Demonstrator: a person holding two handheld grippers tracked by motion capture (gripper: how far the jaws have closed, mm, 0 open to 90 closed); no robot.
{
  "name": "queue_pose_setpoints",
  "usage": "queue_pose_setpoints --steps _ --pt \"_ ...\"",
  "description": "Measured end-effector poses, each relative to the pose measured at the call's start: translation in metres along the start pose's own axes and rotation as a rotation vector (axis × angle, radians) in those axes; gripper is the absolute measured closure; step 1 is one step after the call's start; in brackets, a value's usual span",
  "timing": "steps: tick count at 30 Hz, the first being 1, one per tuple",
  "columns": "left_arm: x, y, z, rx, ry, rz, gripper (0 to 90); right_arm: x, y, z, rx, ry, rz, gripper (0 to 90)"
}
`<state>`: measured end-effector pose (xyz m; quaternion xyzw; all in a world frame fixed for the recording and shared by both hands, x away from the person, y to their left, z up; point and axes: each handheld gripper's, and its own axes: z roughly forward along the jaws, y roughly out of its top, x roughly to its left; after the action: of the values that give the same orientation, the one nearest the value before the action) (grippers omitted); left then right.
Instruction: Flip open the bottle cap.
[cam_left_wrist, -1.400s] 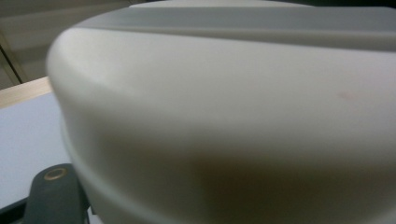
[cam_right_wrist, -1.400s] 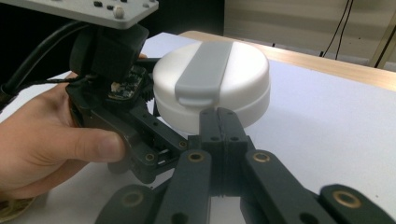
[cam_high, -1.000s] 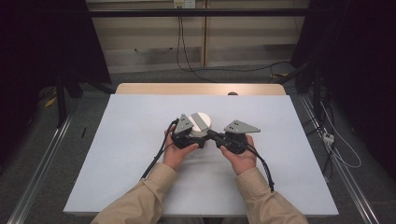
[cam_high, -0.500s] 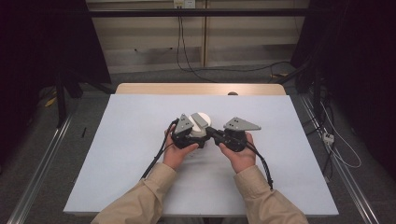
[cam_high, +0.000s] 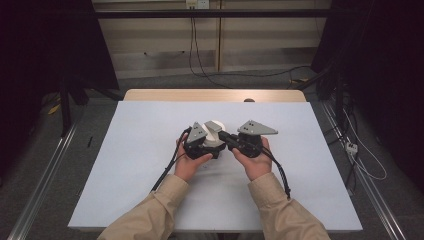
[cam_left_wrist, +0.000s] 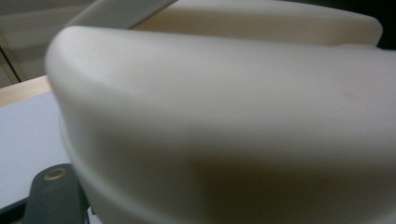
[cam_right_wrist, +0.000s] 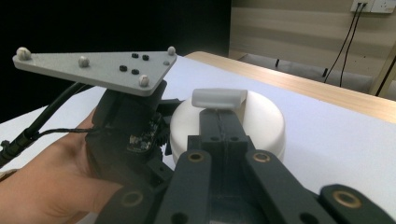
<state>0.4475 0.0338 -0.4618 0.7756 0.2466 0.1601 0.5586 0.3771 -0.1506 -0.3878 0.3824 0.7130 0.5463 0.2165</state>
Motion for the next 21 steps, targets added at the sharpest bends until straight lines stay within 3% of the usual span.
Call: queue_pose_setpoints --steps 21 --pt "0.000 0.000 0.000 -0.004 -0.001 -0.006 18.5 0.000 0.016 0.008 -0.014 -0.011 -0.012 90.0"
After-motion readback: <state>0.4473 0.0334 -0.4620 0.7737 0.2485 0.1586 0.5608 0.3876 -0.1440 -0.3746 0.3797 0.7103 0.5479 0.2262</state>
